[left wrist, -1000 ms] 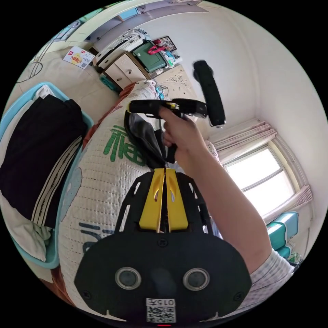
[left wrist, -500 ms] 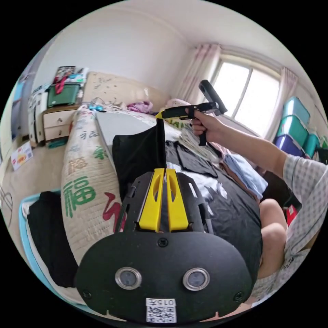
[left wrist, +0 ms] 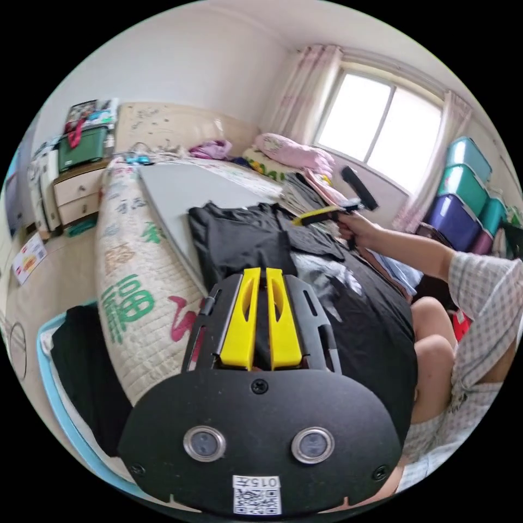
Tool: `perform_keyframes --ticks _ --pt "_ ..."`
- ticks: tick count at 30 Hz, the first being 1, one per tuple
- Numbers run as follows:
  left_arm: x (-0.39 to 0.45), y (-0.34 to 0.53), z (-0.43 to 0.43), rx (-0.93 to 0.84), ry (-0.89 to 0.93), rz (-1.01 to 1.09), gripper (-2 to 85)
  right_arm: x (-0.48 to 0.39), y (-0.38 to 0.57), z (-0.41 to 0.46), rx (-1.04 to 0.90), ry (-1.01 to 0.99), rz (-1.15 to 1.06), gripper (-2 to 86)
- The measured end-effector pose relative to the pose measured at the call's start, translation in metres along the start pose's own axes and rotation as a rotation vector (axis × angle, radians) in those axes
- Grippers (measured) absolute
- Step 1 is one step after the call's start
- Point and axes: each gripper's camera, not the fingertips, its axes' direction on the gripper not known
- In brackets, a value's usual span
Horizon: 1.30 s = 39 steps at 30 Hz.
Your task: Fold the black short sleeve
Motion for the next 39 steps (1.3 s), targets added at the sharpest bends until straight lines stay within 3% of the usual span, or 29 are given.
perform_keyframes --ticks 2,10,30,39 --pt "-0.005 0.001 0.001 0.004 -0.125 -0.031 5.4 -0.042 0.011 -0.016 0.027 -0.072 -0.17 2.6" --pt "-0.002 -0.011 0.034 -0.088 -0.164 -0.038 5.8 -0.177 0.037 -0.009 -0.033 -0.045 -0.577 8.3" --pt "-0.007 -0.029 0.073 -0.156 -0.271 -0.096 -0.3 -0.2 0.033 -0.046 -0.092 -0.066 -0.601 3.2" --pt "0.003 -0.036 0.074 -0.17 -0.317 -0.072 -0.1 -0.171 0.009 -0.088 -0.073 -0.164 -0.527 7.5"
